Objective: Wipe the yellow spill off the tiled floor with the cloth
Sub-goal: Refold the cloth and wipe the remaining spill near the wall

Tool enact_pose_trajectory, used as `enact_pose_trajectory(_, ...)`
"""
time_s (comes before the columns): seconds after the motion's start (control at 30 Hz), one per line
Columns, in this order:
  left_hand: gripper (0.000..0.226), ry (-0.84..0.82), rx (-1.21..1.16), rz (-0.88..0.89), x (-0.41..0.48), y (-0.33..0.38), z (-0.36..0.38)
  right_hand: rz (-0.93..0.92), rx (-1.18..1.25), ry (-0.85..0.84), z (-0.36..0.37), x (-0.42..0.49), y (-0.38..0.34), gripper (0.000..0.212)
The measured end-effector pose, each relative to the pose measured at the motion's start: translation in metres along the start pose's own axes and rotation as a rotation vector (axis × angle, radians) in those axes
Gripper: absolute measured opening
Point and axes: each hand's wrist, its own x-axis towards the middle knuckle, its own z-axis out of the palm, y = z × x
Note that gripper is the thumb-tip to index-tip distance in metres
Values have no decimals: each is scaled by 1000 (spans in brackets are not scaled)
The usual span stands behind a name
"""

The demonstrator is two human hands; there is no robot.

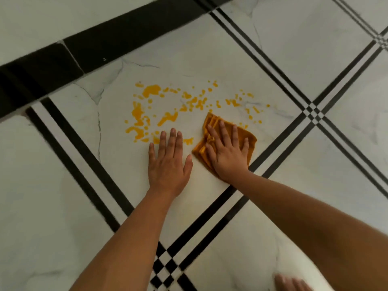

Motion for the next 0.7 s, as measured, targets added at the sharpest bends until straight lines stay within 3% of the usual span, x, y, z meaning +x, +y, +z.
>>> enact_pose_trajectory(0.1, 72, 31, 36, -16, 17, 9, 0, -389, -172, 32, -5, 5, 46, 55)
enact_pose_trajectory(0.13, 71, 41, 40, -21, 24, 18, 0, -440, -199, 24, -11, 11, 70, 56)
enact_pose_trajectory(0.23, 70, 22, 47, -39, 35, 41, 3, -183, -95, 61, -21, 35, 108, 56)
enact_pose_trajectory(0.33, 71, 29, 61, -110, 41, 54, 11, 39, 45, 111, -24, 52, 75, 54)
enact_pose_trajectory(0.4, 72, 31, 45, -183, 49, 67, 15, -107, 35, 97, -21, 50, 75, 54)
enact_pose_trajectory(0.47, 72, 29, 37, -211, 59, 82, 18, -418, -89, 61, -26, 48, 116, 53)
enact_pose_trajectory(0.5, 72, 20, 46, -210, 62, 89, 19, -482, -122, 49, -33, 55, 143, 53)
enact_pose_trajectory(0.63, 68, 21, 75, -232, 71, 107, 26, -103, 8, 74, -52, 109, 156, 53)
enact_pose_trajectory(0.7, 67, 27, 76, -266, 72, 114, 28, -157, 0, 81, -50, 106, 136, 56)
